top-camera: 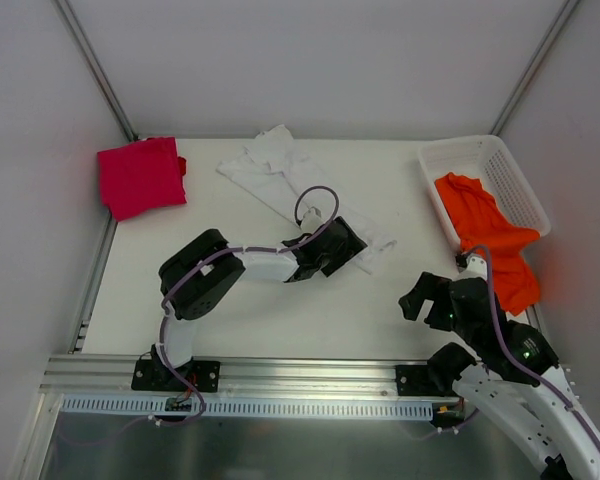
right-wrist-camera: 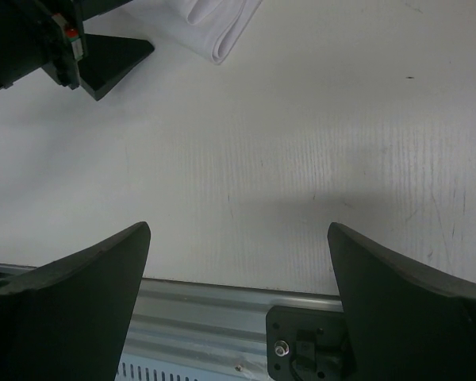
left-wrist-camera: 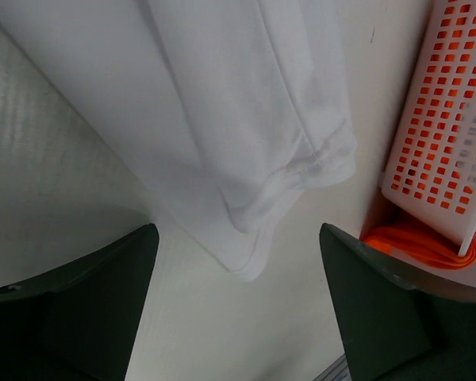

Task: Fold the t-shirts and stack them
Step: Fold the tshirt

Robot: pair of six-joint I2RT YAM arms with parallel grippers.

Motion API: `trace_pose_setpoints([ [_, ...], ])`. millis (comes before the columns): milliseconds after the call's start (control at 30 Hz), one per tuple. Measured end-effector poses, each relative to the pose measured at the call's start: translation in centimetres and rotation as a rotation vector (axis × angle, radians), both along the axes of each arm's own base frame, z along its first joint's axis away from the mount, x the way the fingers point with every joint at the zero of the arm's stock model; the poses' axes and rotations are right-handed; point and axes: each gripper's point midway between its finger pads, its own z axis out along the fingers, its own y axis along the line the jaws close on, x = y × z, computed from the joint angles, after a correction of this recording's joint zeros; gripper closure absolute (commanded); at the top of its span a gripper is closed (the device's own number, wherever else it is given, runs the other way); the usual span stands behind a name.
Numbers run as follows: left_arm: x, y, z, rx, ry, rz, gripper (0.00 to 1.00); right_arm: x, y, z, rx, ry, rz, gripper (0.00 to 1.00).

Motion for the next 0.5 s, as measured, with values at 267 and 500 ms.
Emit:
trace_pose_setpoints([
  [267, 0.7, -2.0, -1.7, -0.015, 0.029, 0.027, 0.74, -0.6, -0.5, 0.4, 0.019, -0.018, -0.012, 0.01],
  [500, 0.5, -1.0, -2.7, 0.032, 0.049, 0.042, 0.90, -0.6, -0.5, 0.4, 0.017, -0.017, -0.013, 0.00],
])
